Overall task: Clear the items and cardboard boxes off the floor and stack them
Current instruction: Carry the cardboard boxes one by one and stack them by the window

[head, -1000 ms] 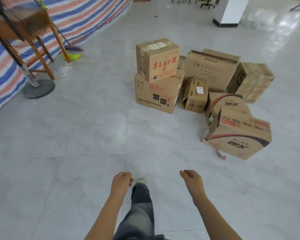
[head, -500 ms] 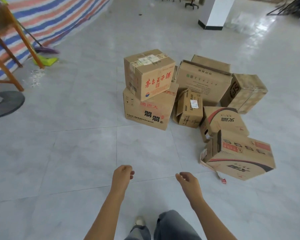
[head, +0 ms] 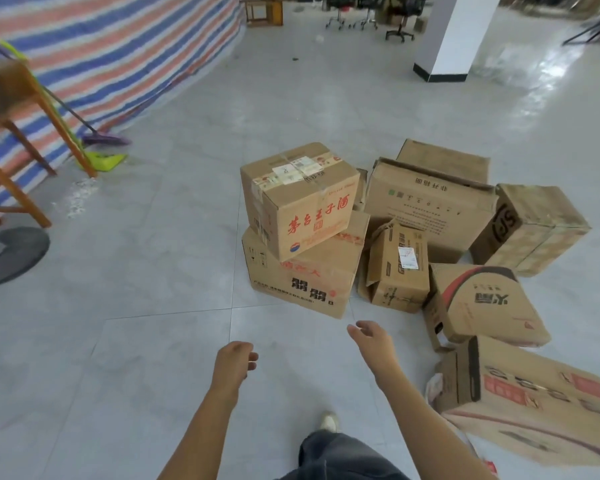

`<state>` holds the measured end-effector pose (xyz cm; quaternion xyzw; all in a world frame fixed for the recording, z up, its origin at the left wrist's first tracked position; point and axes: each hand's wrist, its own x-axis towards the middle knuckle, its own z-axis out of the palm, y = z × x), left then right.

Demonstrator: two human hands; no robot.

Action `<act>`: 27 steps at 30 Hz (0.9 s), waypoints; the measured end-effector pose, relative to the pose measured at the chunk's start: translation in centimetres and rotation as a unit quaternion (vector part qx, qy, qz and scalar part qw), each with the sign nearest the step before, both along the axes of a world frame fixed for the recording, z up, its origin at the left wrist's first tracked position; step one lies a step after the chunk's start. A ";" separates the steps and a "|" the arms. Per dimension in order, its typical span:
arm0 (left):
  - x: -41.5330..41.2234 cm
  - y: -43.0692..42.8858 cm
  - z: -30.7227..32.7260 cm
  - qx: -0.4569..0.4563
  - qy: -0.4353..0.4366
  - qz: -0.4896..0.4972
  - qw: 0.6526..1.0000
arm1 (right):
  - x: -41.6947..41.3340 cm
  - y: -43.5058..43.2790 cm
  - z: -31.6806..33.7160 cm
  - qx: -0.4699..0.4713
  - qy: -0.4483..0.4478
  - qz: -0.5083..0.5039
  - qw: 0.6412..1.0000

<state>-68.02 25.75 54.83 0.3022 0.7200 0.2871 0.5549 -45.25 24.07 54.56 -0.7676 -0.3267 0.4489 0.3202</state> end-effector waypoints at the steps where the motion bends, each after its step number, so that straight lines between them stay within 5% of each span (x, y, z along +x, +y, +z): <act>1: 1.1 1.8 0.3 0.005 0.002 -0.002 1.000 | 1.1 2.2 0.6 0.012 0.004 -0.002 1.000; 9: 7.6 11.1 0.3 -0.007 0.029 -0.051 0.998 | 5.4 10.4 -1.8 -0.049 0.019 0.013 0.999; 27: 8.5 44.6 0.5 0.010 -0.003 0.054 0.998 | 7.8 42.3 -0.7 -0.079 -0.046 0.057 0.994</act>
